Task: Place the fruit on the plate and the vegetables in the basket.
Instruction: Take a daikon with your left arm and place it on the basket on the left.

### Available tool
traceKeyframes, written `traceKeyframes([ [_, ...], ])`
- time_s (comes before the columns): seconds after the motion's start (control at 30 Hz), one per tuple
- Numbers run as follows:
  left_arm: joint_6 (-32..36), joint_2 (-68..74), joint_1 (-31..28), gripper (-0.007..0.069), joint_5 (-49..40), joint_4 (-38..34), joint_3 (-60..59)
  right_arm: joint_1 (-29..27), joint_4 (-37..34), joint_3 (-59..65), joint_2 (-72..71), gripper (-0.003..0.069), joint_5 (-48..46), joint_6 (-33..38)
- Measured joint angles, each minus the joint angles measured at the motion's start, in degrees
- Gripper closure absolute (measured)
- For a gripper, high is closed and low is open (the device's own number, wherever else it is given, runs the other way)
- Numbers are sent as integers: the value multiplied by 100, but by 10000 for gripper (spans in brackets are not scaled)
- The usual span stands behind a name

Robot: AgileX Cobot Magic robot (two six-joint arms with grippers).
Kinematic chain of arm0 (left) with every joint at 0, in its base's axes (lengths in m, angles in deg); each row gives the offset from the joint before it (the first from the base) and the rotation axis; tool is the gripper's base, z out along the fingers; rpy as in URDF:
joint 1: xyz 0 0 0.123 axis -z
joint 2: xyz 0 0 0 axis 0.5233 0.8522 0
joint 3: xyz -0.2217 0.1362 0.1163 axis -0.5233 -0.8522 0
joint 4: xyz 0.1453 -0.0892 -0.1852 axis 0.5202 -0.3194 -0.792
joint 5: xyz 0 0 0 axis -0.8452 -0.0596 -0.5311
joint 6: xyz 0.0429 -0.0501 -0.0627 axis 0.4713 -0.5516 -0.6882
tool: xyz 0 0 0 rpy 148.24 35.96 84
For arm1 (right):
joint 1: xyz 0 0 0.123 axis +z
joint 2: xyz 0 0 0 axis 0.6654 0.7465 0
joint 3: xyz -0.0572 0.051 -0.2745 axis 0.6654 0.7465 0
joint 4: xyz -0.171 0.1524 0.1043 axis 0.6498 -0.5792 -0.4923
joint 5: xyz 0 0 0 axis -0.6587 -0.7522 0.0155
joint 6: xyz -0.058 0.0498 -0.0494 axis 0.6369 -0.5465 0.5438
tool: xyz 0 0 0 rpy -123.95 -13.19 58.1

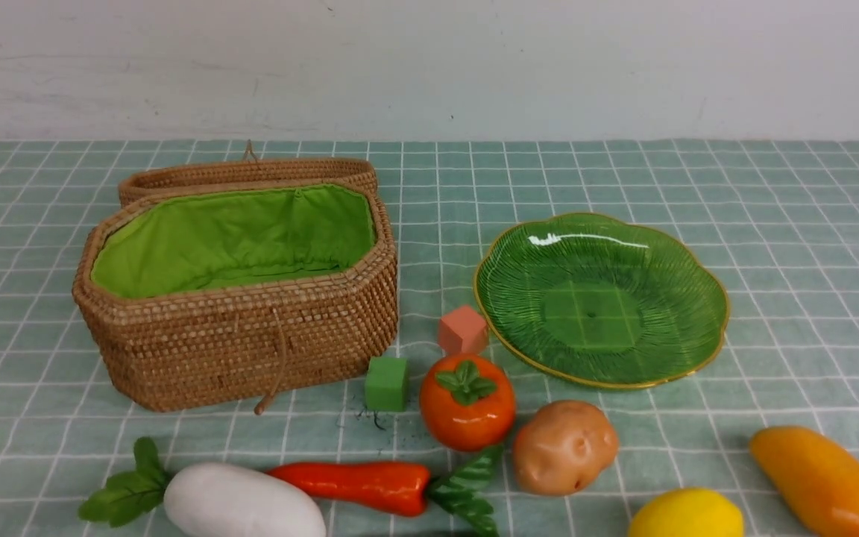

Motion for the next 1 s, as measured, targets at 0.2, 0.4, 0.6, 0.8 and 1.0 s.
traceKeyframes([
  [0.2, -1199, 0, 0, 386, 2135, -566, 1, 0, 0, 0, 0, 417, 0, 0],
  [0.4, -1961, 197, 2, 386, 2158, -493, 1525, 0, 0, 0, 0, 417, 0, 0],
  [0.6, -1981, 1377, 2, 386, 331, 460, 3758, 0, 0, 0, 0, 417, 0, 0],
  [0.8, -1967, 2875, 315, 386, -2320, 1279, 5017, 0, 0, 0, 0, 417, 0, 0],
  [1.0, -1956, 3400, 896, 386, -2441, 2237, 5027, 0, 0, 0, 0, 417, 0, 0],
])
